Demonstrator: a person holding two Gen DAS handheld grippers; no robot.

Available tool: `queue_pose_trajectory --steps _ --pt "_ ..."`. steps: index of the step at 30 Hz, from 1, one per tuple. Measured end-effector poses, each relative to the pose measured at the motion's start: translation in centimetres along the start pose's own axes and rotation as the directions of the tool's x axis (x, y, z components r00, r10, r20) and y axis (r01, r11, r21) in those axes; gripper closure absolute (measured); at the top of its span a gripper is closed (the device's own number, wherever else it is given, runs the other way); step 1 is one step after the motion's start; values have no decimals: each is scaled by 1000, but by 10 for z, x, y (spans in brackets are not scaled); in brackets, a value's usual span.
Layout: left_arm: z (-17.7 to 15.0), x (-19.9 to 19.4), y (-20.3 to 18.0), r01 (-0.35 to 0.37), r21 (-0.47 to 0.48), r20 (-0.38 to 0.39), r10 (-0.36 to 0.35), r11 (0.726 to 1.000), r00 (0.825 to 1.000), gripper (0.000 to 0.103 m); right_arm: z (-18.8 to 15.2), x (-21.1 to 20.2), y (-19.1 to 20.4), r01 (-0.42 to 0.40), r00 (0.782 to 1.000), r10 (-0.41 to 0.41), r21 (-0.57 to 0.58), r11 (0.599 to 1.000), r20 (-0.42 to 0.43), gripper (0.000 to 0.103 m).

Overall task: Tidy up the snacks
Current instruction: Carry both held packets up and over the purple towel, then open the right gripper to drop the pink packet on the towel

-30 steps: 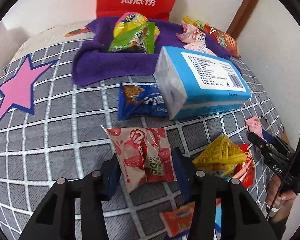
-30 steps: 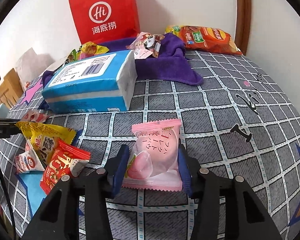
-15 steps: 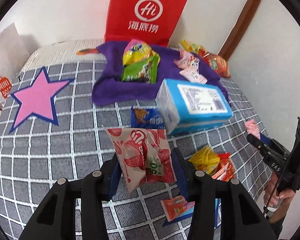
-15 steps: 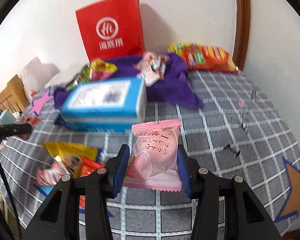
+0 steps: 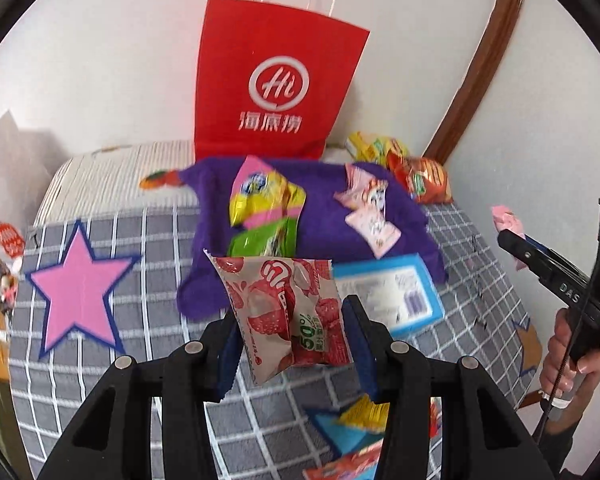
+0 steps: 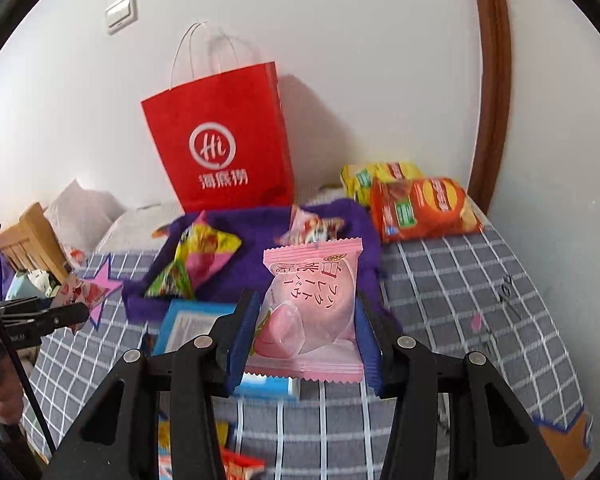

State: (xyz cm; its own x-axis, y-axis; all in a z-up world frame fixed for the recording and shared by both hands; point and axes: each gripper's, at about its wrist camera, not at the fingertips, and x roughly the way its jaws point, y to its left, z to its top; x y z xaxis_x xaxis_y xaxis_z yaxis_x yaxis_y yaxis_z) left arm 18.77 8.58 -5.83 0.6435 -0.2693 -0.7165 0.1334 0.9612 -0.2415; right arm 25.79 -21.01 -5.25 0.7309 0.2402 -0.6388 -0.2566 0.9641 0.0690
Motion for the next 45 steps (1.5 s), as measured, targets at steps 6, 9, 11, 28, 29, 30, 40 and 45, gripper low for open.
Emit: queue_pose_trajectory --steps 6,9,11,28,29,30,40,45 --pt "40 10 -6 -6 -5 21 6 1000 1000 58 43 30 -5 -33 999 33 4 999 -21 56" --pt "58 19 -11 -7 -9 27 7 1000 1000 58 64 48 -4 -71 996 71 10 997 -45 56" --pt "67 27 -14 -9 -10 27 9 1000 1000 58 76 59 -1 -92 994 92 -2 996 -63 56" --pt "99 96 -14 20 -58 -44 -23 998 999 58 73 164 -22 -81 962 60 -67 995 -268 56" --pt "101 98 -14 23 -60 -41 -25 998 999 58 72 165 -24 -78 960 56 -72 994 -275 56" --pt "103 100 -15 22 -62 -37 -25 998 999 58 71 165 -26 -77 958 52 -78 994 -281 56" --pt "107 141 -18 9 -67 -104 -16 998 994 58 52 184 -34 -129 918 65 -140 982 -392 56" --pt "101 156 -24 3 -45 -143 -10 999 990 58 43 203 -37 -147 888 91 -91 985 -450 56"
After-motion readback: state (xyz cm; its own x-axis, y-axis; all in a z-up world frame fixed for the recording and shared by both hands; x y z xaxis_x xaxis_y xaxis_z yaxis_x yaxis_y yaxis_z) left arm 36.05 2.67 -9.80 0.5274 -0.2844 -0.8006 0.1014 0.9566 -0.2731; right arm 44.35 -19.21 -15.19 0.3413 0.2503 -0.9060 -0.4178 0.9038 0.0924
